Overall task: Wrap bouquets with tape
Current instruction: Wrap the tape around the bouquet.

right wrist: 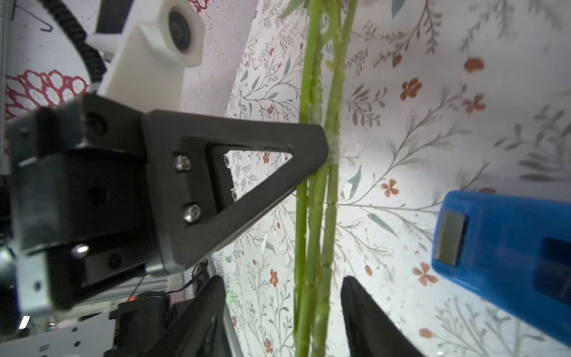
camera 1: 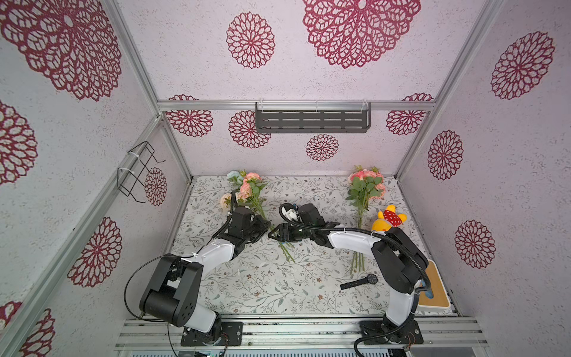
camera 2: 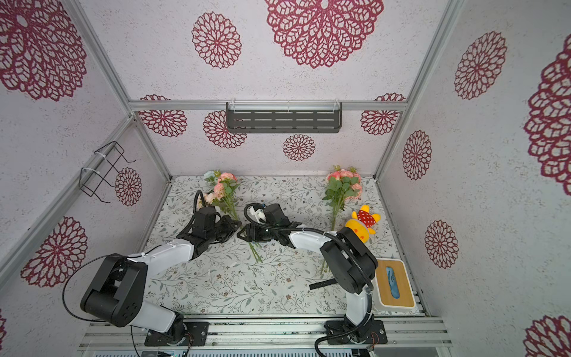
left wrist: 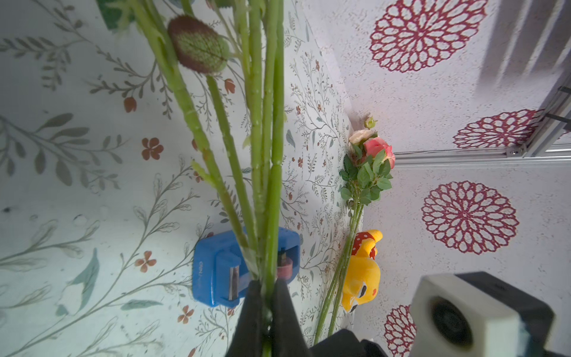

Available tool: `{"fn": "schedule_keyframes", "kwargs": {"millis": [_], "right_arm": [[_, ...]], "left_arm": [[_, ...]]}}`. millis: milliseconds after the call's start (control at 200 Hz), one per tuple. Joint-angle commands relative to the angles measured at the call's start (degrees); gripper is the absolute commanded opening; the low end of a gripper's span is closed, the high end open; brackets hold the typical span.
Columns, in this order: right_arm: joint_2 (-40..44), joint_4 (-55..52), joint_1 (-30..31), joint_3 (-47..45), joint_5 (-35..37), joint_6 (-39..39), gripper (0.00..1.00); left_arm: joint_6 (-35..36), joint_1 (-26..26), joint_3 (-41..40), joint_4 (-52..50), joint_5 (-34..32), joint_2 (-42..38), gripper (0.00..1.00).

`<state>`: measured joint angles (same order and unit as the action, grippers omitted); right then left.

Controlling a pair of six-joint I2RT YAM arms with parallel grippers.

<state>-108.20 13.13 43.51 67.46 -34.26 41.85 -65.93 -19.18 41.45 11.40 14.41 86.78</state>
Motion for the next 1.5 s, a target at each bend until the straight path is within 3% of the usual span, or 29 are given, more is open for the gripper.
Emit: {"fn": "schedule_keyframes", "kwargs": {"millis": [0,60,175,255,330,440,555,640,691,891,1006,1211,1316,1356,1446,1496], "right_arm": [[-0.20,2.29,-0.26,1.52,-4.33,3.00,0.40],[-0.25,1.45,-0.26,1.19,-3.41,2.44,0.35],[-1.54,-1.23,-0.35,1.42,-2.40,0.51,0.33],[-2.34,-1.74,-0.22,1.84,-2.39,-0.46,0.20],[-2.07,-3.55,-0.18,2.41,-1.38,-2.14,0.00],[-0.90,-12.59,0.97,5.49,4.48,-9.07,0.00],[0.30,-21.76,3.80,9.30,15.23,-17.24,0.00],[1.01,-27.25,7.08,11.99,26.42,-22.76,0.00],[1.21,-28.87,9.23,12.92,32.07,-25.30,0.00],[1.10,-29.81,13.39,14.05,42.15,-28.92,0.00],[0.81,-30.31,14.86,14.97,44.87,-30.79,0.00],[0.22,-29.57,15.55,14.66,44.78,-30.91,0.00],[0.86,-28.94,15.67,13.81,44.39,-30.51,0.00],[1.45,-28.64,15.67,13.40,44.57,-30.51,0.12],[3.36,-28.66,15.59,12.76,46.15,-29.48,0.55],[5.80,-26.89,15.16,11.09,45.79,-28.45,0.69]], "left_arm": [[-1.38,0.53,-0.18,6.33,-0.85,-0.67,0.00],[-2.27,0.57,-0.79,7.57,-0.98,-0.68,0.00],[-3.50,0.87,-1.54,9.04,-1.02,-0.47,0.00],[-3.60,1.07,-2.01,9.34,-1.01,-0.46,0.00],[-3.80,1.29,-2.53,9.58,-1.00,-0.31,0.00],[-4.90,1.60,-3.44,10.74,-0.98,-0.38,0.00],[-4.65,1.88,-3.65,9.85,-0.81,-0.30,0.00],[-4.36,2.05,-3.34,5.91,-1.42,-0.47,0.23],[-3.53,2.13,-2.65,1.89,-1.92,-0.18,0.30],[-5.12,2.39,-2.53,2.83,0.35,4.68,0.41],[-8.29,2.43,-3.74,8.85,2.19,7.39,0.36],[-12.01,2.51,-5.13,14.63,4.34,10.33,0.01],[-12.02,2.71,-5.84,14.53,4.13,9.70,0.00],[-11.94,2.74,-5.94,14.13,3.90,9.27,0.00],[-10.54,3.00,-5.69,11.71,3.06,7.62,0.00],[-9.42,3.26,-5.76,11.20,2.76,6.56,0.00]]}}
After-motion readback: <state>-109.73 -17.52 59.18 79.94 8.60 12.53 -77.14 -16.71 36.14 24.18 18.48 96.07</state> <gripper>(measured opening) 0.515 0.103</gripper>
